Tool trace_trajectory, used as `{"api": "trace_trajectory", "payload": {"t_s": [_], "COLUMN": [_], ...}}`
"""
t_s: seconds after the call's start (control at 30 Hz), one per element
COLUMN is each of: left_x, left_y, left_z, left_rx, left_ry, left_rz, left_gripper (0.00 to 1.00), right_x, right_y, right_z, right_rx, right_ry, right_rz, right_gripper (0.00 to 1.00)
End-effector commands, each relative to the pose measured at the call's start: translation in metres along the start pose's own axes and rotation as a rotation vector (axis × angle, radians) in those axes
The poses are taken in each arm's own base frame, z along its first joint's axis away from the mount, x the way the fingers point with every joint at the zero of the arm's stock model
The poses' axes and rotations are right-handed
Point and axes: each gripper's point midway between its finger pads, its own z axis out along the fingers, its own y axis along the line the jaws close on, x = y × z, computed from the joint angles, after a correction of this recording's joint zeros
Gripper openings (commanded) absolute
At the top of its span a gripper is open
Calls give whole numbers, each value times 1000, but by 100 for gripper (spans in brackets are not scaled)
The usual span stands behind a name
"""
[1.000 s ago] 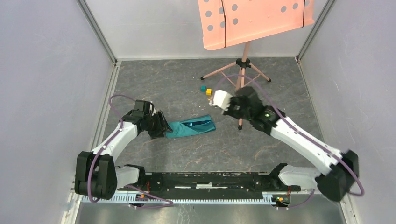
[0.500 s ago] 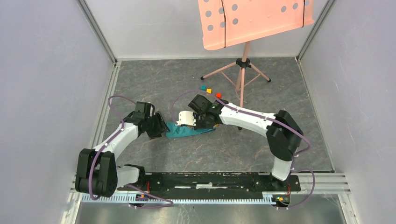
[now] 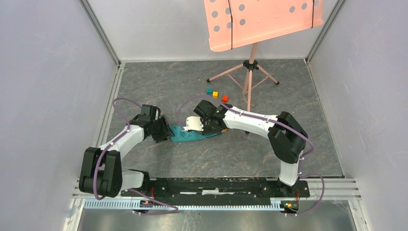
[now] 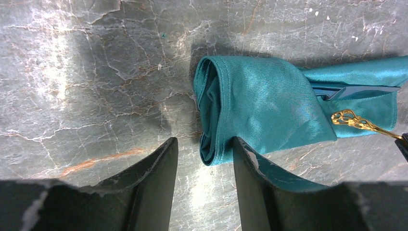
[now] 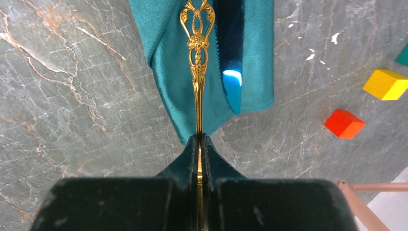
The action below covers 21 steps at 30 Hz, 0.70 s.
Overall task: Fold the napkin into a case and place the utensils inside
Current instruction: Insert the knife into the folded napkin.
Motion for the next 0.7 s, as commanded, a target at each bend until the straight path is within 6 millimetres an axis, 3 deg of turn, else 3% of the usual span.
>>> {"api": "trace_trajectory", "payload": {"t_s": [0.0,0.17,0.67], "left_x": [-3,-1,0], "left_y": [1,1,-1], "left_z": [5,7,5], "left_rx": [4,11,23], "left_ry": [-21,-15,-17], "left_rz": [-27,-28,-24], "left_gripper": [52,50,47], "right_x": [-8,-19,-88], "right_y": [-5,-5,-4], "right_z": [9,16,29], "right_rx": [1,-8,-81], "right_ry": [-10,-42,-276], "right_rz": [-18,-18,-3], "right_gripper": [0,0,0]}}
